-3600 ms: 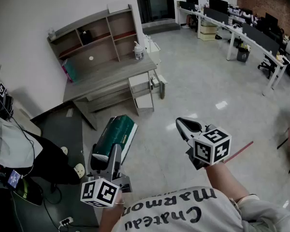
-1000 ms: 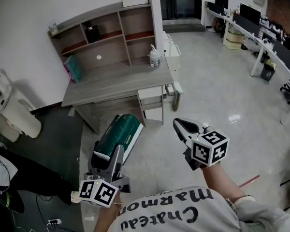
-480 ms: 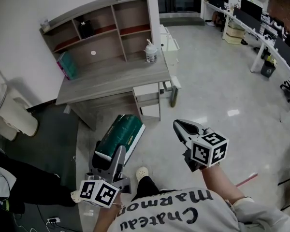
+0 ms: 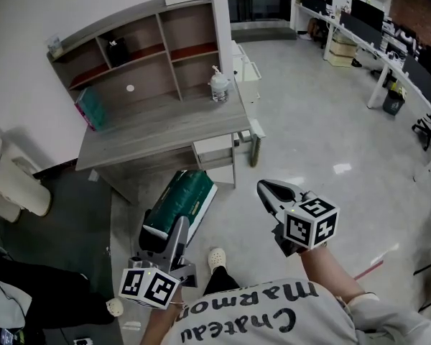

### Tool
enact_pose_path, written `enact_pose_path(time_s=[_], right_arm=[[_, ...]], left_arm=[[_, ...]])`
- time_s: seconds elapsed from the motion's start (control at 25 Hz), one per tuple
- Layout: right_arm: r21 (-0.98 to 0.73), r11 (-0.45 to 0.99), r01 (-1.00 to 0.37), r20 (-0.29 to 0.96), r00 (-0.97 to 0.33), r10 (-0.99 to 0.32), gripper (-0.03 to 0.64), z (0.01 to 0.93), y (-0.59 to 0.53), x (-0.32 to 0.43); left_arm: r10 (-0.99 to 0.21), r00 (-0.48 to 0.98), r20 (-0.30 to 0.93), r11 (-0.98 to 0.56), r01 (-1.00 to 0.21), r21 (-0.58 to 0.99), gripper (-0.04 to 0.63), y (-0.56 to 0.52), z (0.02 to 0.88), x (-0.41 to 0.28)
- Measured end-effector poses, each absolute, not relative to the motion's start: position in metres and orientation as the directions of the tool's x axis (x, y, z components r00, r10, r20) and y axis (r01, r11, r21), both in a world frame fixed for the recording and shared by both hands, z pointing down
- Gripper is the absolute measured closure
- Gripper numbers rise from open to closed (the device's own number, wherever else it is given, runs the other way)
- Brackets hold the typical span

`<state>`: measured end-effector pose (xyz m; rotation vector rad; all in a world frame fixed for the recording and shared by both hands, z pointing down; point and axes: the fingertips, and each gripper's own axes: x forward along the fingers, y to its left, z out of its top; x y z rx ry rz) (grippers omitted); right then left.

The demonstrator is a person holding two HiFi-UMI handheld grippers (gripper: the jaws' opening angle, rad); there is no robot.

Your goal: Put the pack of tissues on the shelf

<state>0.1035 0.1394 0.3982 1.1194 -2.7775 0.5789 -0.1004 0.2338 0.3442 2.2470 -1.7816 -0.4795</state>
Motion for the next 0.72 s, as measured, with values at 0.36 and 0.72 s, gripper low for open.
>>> enact_pose_path(time_s=[0.36,0.72], right_arm=[[-0.312,0.641,-0.702,0.2,-0.708,-0.678,0.606,0.379,0.067,0.069],[-0.322,0.612,-0.722,0.171,-0.68,-0.713,0.606,0.361,-0.004,0.026]], left_arm=[[-0.961,0.25,-0.122,-0.277,-0.89,0.362,0.158,0.158,0.326,-0.135],[-0.945,0.29,-0.151,-0.325,-0.88,0.347,0.158,0.082,0.306,-0.184]])
